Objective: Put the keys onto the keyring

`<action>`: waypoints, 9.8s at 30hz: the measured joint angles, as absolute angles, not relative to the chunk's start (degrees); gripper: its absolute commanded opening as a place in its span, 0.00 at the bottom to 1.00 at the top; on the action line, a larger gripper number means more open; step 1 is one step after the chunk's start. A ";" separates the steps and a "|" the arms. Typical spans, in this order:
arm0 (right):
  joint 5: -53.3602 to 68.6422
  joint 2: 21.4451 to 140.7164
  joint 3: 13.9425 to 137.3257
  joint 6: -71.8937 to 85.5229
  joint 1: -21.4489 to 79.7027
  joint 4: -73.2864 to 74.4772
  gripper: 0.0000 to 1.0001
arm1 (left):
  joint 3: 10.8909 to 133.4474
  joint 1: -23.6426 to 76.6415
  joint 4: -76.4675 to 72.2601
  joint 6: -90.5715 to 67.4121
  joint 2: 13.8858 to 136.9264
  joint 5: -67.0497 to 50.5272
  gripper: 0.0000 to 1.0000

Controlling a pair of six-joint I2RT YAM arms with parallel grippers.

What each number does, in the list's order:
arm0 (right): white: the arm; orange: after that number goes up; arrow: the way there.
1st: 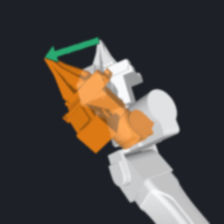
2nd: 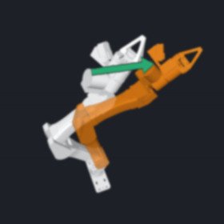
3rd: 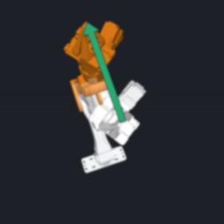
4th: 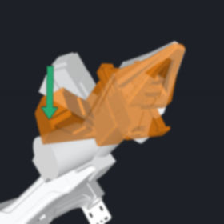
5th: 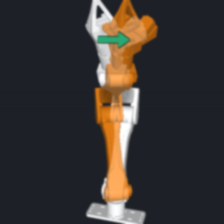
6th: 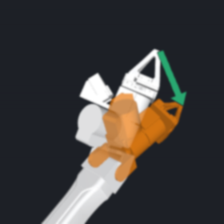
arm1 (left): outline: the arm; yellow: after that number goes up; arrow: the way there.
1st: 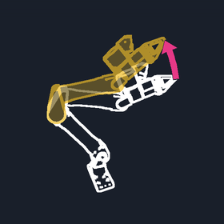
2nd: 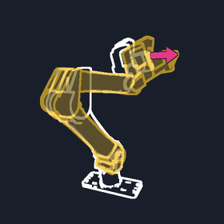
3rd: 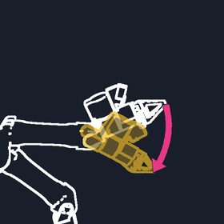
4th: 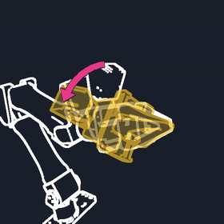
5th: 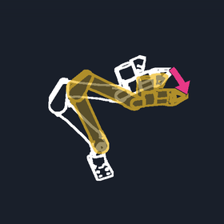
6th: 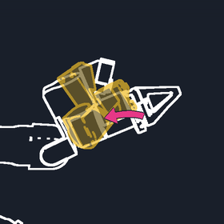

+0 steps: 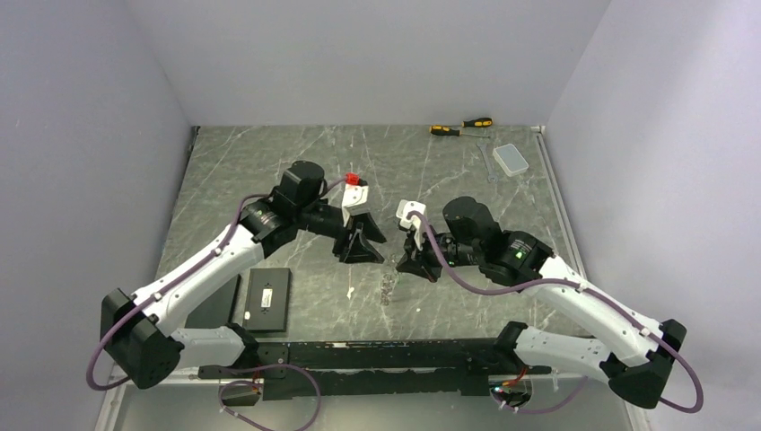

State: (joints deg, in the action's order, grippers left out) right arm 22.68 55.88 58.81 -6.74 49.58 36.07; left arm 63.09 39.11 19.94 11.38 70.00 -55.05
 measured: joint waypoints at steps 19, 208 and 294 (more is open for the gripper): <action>21.58 57.87 59.99 -8.01 50.46 37.23 0.00 | 61.54 41.60 15.70 9.30 73.17 -58.61 0.39; 27.38 44.93 44.01 0.12 50.72 -2.57 0.00 | 38.26 40.23 -45.21 -33.19 59.37 -50.33 0.12; 33.15 49.39 52.53 -10.11 50.72 26.00 0.24 | 65.39 50.06 25.41 7.49 67.66 -46.02 0.00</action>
State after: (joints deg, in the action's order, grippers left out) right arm 33.15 49.39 52.53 -10.11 50.72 26.00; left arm 65.39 50.06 25.41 7.49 67.66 -46.02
